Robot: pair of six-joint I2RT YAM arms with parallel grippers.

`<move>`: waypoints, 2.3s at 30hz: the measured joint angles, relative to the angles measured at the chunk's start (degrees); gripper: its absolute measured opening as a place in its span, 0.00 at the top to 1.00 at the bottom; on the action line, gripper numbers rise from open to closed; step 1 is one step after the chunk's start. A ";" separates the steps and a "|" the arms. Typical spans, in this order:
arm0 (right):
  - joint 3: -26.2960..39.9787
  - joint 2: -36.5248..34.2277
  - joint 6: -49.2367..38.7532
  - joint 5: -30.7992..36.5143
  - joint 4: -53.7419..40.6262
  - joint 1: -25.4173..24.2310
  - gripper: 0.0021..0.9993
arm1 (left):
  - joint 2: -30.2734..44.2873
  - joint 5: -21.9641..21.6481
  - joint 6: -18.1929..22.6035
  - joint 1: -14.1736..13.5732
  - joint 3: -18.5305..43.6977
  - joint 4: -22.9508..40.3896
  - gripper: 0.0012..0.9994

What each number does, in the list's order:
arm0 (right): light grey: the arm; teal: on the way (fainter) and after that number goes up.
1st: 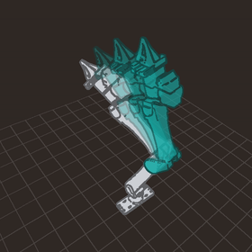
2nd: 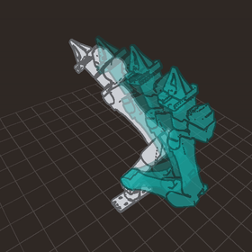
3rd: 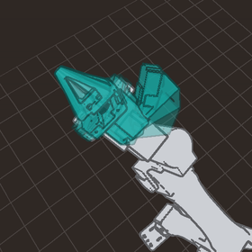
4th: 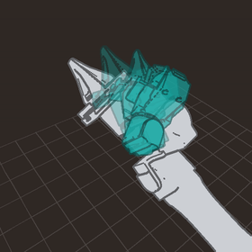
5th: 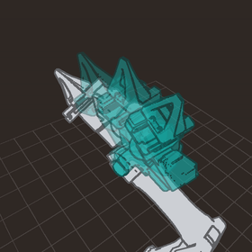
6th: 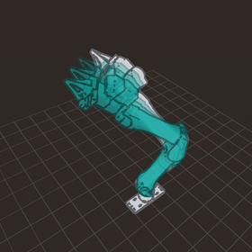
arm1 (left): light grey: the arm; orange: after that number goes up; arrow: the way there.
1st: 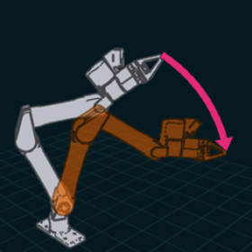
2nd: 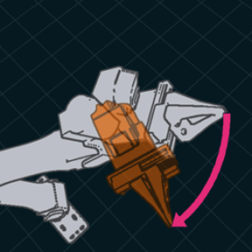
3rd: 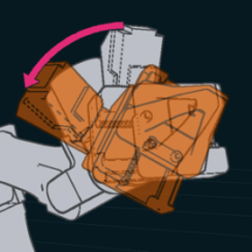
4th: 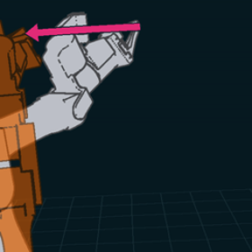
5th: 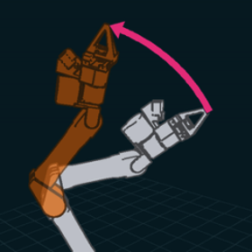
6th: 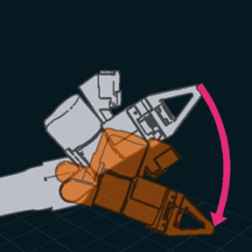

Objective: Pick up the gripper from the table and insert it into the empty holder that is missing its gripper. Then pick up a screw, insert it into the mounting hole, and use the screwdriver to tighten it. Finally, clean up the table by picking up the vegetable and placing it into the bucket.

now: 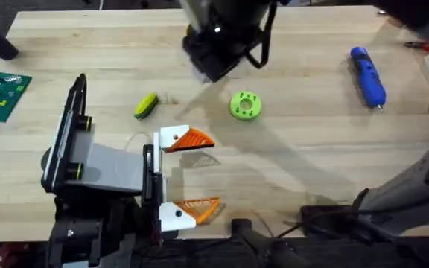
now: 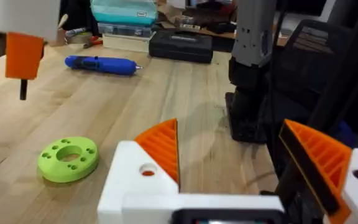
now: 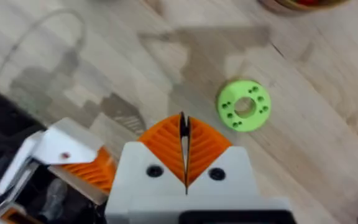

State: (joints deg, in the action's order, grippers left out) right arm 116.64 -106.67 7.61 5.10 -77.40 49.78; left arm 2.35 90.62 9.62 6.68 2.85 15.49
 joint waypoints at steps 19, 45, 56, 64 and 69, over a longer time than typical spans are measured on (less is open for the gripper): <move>4.50 0.00 -3.21 -0.04 -5.48 15.25 1.00 | 0.00 0.01 -0.02 0.00 0.00 0.00 0.01; 4.50 -0.20 -3.19 -0.04 -5.62 18.45 1.00 | 0.00 0.01 -0.02 0.00 0.00 -0.02 0.01; 4.50 -0.44 -3.19 -0.04 -5.49 18.45 1.00 | 0.00 0.01 -0.02 0.00 0.00 0.00 0.01; 4.72 -4.05 -3.19 0.03 -5.85 18.45 1.00 | -0.02 -0.35 -0.92 0.02 -0.02 -0.05 0.01; 4.83 -4.17 -3.19 0.01 -6.02 18.45 1.00 | 0.00 -0.39 -1.24 0.00 -0.02 -0.07 0.01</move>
State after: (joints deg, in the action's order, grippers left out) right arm 121.47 -110.85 4.43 5.10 -83.42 68.23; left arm 2.35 90.24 8.38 6.68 2.83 15.42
